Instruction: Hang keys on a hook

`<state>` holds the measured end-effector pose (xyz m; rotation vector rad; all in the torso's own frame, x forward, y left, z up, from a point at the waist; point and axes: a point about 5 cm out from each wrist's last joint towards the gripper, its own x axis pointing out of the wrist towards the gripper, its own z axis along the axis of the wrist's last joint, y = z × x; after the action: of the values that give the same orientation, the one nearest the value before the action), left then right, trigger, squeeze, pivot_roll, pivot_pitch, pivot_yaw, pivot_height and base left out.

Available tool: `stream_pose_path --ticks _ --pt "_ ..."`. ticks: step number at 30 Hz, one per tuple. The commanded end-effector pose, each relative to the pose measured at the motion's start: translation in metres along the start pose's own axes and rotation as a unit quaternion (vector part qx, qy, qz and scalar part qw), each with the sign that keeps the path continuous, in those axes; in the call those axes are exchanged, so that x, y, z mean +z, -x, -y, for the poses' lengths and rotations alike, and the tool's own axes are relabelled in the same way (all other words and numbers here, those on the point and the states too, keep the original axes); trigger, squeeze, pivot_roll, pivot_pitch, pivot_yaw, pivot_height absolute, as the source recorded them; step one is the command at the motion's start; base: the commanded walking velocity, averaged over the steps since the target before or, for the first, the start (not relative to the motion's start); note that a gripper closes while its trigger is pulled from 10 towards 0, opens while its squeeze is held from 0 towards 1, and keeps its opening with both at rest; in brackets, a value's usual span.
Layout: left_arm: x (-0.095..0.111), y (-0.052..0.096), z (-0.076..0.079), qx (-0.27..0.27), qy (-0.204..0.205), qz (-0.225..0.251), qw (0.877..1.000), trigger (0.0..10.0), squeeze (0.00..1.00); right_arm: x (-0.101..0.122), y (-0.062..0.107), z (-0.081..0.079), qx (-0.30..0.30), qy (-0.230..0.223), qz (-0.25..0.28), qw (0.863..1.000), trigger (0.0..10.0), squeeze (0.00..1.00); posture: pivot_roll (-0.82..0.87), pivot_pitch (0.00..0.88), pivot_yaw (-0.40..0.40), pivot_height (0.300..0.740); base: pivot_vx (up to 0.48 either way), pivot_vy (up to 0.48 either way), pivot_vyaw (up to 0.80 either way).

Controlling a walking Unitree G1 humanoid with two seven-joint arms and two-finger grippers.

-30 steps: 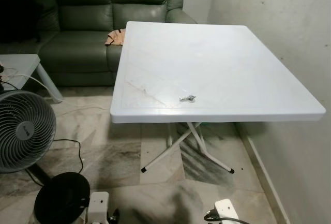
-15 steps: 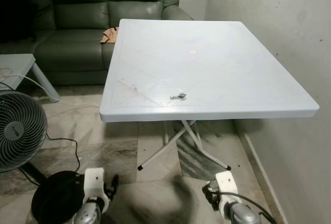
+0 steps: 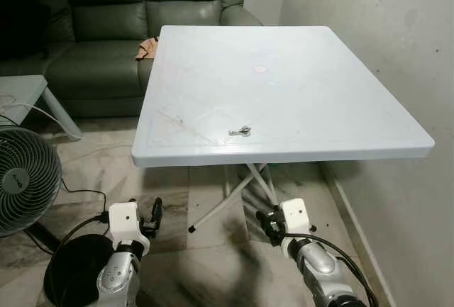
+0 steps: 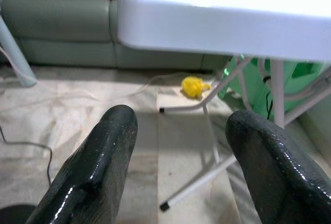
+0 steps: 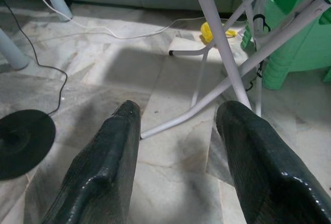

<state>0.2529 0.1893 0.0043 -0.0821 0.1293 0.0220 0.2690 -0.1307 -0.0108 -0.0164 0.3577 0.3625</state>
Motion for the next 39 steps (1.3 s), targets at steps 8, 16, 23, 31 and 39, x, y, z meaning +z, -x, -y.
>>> stream_pose_path --ticks 8,16,23,31,39 --pt "0.025 -0.006 -0.001 -0.003 0.003 0.055 0.998 10.0 0.0 0.022 -0.004 0.004 0.008 0.007 0.058 0.998 10.0 0.0 -0.14 0.0 0.015 0.74 0.0 0.0 0.0" --pt "0.041 -0.01 0.002 -0.007 0.007 0.083 0.997 10.0 0.0 0.026 -0.004 0.004 0.009 0.001 0.07 0.998 10.0 0.0 -0.14 0.0 0.014 0.74 0.0 0.0 0.0" --pt "0.047 -0.009 0.002 -0.011 0.009 0.091 0.996 10.0 0.0 0.032 -0.005 0.004 0.01 -0.001 0.082 0.997 10.0 0.0 -0.13 0.0 0.016 0.74 0.0 0.0 0.0" --pt "0.054 -0.007 0.002 -0.017 0.013 0.102 0.995 10.0 0.0 0.039 -0.007 0.003 0.012 -0.003 0.098 0.995 10.0 0.0 -0.12 0.0 0.014 0.74 0.0 0.0 0.0" --pt "0.063 -0.007 0.004 -0.026 0.029 0.11 0.993 10.0 0.0 0.054 -0.008 0.002 0.02 0.005 0.128 0.992 10.0 0.0 -0.11 0.005 0.007 0.74 0.0 0.0 0.0"
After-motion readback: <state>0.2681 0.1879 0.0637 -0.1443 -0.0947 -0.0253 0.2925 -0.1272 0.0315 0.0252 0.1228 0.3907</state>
